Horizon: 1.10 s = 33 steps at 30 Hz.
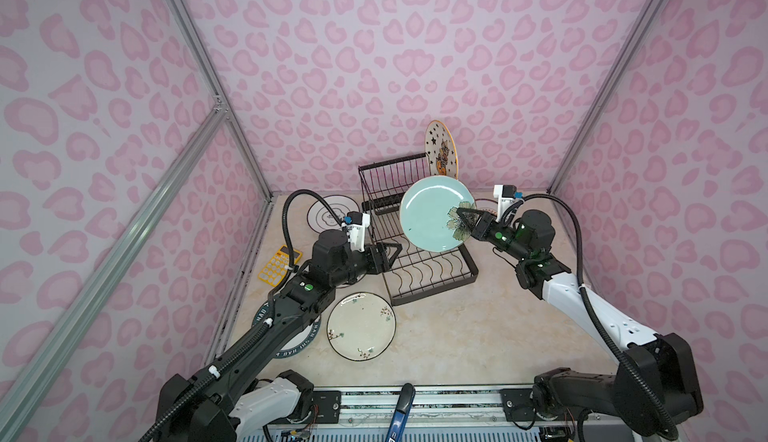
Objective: Load the plates into the dish rack
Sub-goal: 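Carry the sunflower plate over the rack with both grippers toward its far end, then release the left gripper and carry the plate to the far slot with the right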
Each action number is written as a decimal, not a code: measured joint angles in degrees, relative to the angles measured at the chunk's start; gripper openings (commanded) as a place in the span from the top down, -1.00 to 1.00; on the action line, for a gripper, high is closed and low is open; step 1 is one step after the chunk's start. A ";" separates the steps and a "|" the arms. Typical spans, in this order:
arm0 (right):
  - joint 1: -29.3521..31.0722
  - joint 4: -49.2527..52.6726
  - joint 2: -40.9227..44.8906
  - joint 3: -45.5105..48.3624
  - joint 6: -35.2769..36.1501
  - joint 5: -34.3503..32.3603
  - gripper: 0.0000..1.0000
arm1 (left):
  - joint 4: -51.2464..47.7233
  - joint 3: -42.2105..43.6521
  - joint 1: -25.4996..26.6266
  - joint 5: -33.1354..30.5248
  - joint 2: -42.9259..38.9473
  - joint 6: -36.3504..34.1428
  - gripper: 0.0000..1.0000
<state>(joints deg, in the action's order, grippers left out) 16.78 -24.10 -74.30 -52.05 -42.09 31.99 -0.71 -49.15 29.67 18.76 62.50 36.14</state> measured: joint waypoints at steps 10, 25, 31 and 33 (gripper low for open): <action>3.23 7.45 -5.03 -14.45 9.05 -6.08 1.00 | -3.63 0.63 0.00 -3.78 -3.69 -1.60 -0.40; 12.26 21.75 -14.56 -36.26 25.42 -29.49 1.00 | -6.64 1.25 -0.04 -5.95 -7.41 -2.75 -0.40; 14.75 24.06 -20.48 -44.09 31.34 -40.65 1.00 | -7.93 1.46 -0.04 -7.17 -9.20 -3.15 -0.41; 15.06 24.96 -22.23 -46.10 33.11 -43.25 1.00 | -8.52 1.68 -0.04 -7.61 -10.03 -3.19 -0.42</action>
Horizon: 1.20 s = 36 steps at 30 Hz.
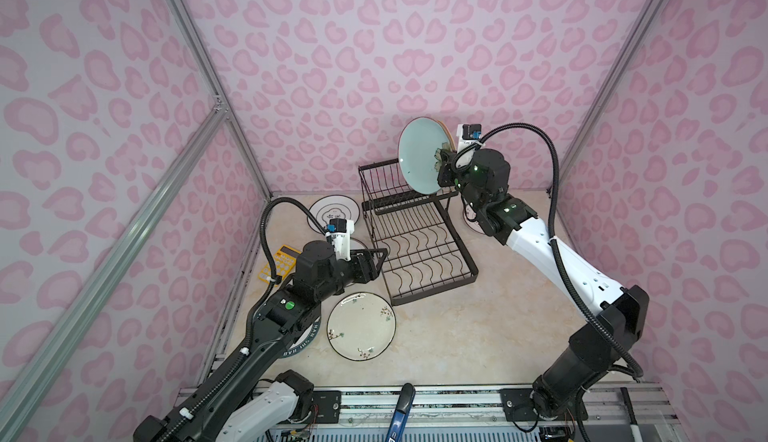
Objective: Load the plates into the dish rack
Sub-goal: 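Release the left gripper and carry the plate to the far slot with the right, then lower the sunflower plate into the slot beside the star-print plate with the right gripper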
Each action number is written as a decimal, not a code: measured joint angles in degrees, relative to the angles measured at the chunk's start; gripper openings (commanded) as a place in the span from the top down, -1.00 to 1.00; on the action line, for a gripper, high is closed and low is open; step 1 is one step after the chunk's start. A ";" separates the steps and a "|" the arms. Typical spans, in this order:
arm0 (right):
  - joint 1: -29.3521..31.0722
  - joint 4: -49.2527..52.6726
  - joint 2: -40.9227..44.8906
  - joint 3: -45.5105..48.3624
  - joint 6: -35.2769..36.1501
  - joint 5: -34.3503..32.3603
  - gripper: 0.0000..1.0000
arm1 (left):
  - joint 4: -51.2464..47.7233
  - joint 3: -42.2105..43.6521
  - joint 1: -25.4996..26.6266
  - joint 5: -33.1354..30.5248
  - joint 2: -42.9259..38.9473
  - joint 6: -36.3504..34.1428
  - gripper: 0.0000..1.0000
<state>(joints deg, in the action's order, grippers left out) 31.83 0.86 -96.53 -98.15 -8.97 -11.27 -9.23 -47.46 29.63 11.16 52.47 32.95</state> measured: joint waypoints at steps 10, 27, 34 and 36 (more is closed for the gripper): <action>0.79 2.08 -8.39 -9.70 8.46 -10.32 1.00 | -1.44 0.98 0.00 -0.96 -1.79 -0.15 -0.42; 0.79 2.21 -16.37 -17.88 16.90 -14.21 1.00 | -3.48 1.38 0.00 -2.58 -4.39 -0.63 -0.42; 0.28 2.21 -18.10 -18.75 19.26 -13.73 1.00 | -4.52 1.38 0.00 -3.26 -4.79 -1.07 -0.42; -0.04 2.21 -18.36 -18.75 19.71 -12.94 1.00 | -4.59 1.38 0.00 -3.37 -4.72 -1.14 -0.42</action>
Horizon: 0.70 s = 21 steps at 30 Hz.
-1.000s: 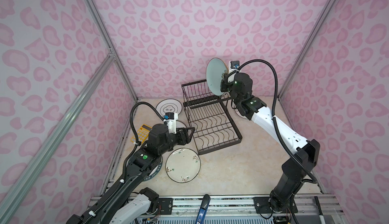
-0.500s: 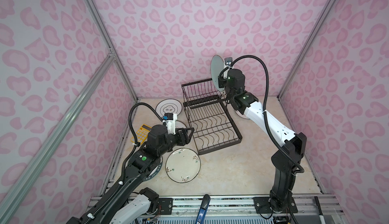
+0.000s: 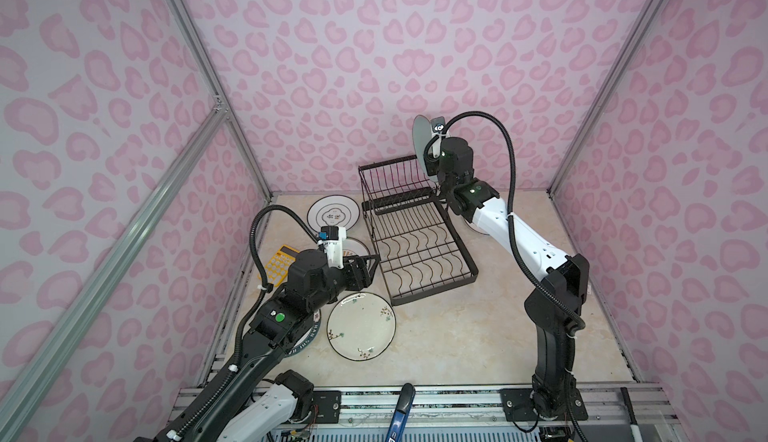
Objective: Load the plates into the dish rack
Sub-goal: 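Lower the sunflower plate into the slot beside the star-print plate with the right gripper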
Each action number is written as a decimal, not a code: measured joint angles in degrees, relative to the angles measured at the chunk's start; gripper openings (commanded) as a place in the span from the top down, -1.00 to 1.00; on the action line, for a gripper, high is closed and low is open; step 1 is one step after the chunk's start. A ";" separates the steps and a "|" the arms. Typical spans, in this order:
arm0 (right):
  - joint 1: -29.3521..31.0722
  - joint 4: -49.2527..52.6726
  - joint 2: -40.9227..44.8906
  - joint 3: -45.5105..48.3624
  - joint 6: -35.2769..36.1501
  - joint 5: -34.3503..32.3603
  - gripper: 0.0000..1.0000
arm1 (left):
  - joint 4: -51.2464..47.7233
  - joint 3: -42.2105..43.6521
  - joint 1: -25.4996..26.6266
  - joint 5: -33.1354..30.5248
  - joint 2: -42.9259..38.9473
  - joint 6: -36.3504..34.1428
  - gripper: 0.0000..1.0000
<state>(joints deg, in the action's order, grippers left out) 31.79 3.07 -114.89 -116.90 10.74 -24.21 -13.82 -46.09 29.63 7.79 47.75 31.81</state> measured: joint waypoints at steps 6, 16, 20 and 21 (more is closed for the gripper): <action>-0.81 -0.02 -0.50 0.00 0.35 0.33 1.00 | -0.24 -0.02 0.00 -0.11 0.39 -0.28 -0.42; -0.96 -0.02 -2.10 -0.24 -0.35 1.42 1.00 | -0.24 -0.07 0.00 -0.13 0.87 -0.33 -0.42; -0.98 -0.02 -2.40 -0.33 -1.09 1.46 1.00 | -0.24 -0.07 0.00 -0.26 1.01 -0.33 -0.42; -0.98 -0.02 -2.43 -0.33 -1.18 1.42 1.00 | -0.24 -0.07 0.00 -0.28 1.03 -0.33 -0.42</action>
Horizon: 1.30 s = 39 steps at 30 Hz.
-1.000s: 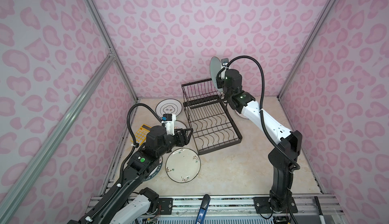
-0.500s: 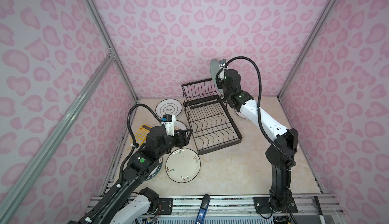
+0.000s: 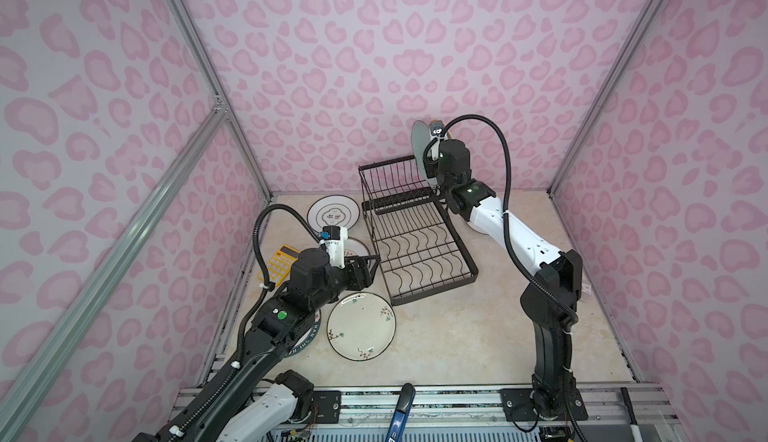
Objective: Load the plates into the dish rack
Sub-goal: 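Lower the sunflower plate into the slot beside the star-print plate with the right gripper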
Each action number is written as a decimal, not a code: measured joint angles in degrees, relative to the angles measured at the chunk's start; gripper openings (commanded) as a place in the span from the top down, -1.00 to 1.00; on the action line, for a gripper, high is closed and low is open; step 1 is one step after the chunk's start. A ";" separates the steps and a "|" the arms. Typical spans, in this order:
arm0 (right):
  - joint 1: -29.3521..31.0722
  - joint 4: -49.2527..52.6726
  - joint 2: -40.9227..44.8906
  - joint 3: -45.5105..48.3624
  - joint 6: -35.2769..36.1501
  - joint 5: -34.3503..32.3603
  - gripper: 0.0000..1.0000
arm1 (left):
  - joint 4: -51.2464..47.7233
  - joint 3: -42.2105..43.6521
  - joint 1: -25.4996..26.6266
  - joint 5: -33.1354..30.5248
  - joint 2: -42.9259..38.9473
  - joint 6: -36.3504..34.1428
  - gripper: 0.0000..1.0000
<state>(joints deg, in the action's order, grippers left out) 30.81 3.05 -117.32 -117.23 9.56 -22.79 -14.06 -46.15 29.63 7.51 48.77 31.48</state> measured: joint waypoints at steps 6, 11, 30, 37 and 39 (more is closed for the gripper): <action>0.00 0.24 0.00 0.00 -1.49 -0.31 1.00 | 0.00 0.00 0.00 -0.02 0.11 0.00 -0.42; 0.04 0.17 0.17 1.07 -3.02 -0.96 1.00 | 0.00 0.00 0.00 -0.04 0.02 0.00 -0.42; 1.33 -2.95 4.94 10.23 -5.66 -4.20 0.88 | 0.00 0.00 0.00 -0.07 -0.72 0.00 -0.42; 1.38 -3.26 5.66 11.02 -5.70 -4.17 0.49 | 0.00 0.00 0.00 -0.04 -0.72 0.00 -0.42; 1.33 -3.30 6.05 11.02 -5.66 -4.20 0.39 | 0.00 0.00 0.00 -0.04 -0.72 0.00 -0.43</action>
<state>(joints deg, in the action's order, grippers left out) 32.14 -0.25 -111.26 -106.21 3.90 -26.98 -14.06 -46.15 29.63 7.46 48.05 31.48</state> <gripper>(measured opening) 0.264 0.711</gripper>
